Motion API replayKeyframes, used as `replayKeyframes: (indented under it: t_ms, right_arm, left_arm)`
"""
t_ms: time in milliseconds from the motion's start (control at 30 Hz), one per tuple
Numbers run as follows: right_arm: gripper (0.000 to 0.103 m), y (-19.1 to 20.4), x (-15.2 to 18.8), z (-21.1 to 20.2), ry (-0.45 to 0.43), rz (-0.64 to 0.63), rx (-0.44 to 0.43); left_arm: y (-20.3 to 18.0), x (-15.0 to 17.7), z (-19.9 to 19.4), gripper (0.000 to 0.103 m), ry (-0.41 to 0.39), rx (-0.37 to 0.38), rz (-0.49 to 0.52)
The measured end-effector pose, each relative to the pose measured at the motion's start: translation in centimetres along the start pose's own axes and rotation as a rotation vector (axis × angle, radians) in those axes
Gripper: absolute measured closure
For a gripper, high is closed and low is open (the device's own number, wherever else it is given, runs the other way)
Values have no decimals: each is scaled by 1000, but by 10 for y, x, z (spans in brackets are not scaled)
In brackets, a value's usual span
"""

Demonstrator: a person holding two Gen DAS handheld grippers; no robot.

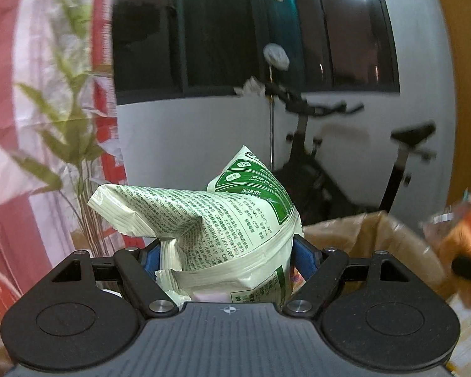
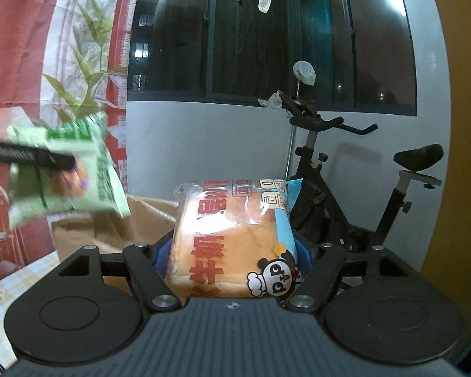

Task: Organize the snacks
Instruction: 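Carry both held packets over the cardboard box and release them inside, then return both tools to the pile and close the right tool on a red packet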

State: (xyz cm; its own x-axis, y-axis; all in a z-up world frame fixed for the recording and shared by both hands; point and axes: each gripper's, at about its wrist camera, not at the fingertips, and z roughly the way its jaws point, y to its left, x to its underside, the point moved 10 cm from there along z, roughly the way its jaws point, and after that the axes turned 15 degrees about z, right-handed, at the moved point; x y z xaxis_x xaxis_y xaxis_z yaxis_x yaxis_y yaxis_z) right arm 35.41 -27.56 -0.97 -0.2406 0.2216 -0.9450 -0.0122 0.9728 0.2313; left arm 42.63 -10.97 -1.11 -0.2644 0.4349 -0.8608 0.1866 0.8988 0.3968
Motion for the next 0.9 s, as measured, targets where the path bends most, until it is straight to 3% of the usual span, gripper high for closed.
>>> replayKeyframes:
  t_ms: [167, 500, 700, 767, 900]
  right_arm:
    - [29, 14, -4, 29, 35, -42, -15]
    - [29, 29, 4, 84, 104, -80, -35]
    - [25, 23, 14, 107, 196, -30, -33]
    - [18, 21, 12, 108, 193, -3, -29]
    - [18, 23, 4, 95, 176, 15, -37]
  left_arm:
    - [-9, -4, 32, 21, 63, 8, 87]
    - [10, 2, 72, 18, 162, 150, -15]
    - [31, 0, 66, 18, 101, 244, -184]
    - [38, -3, 61, 18, 82, 247, -200]
    - [41, -12, 45, 19, 43, 235, -184]
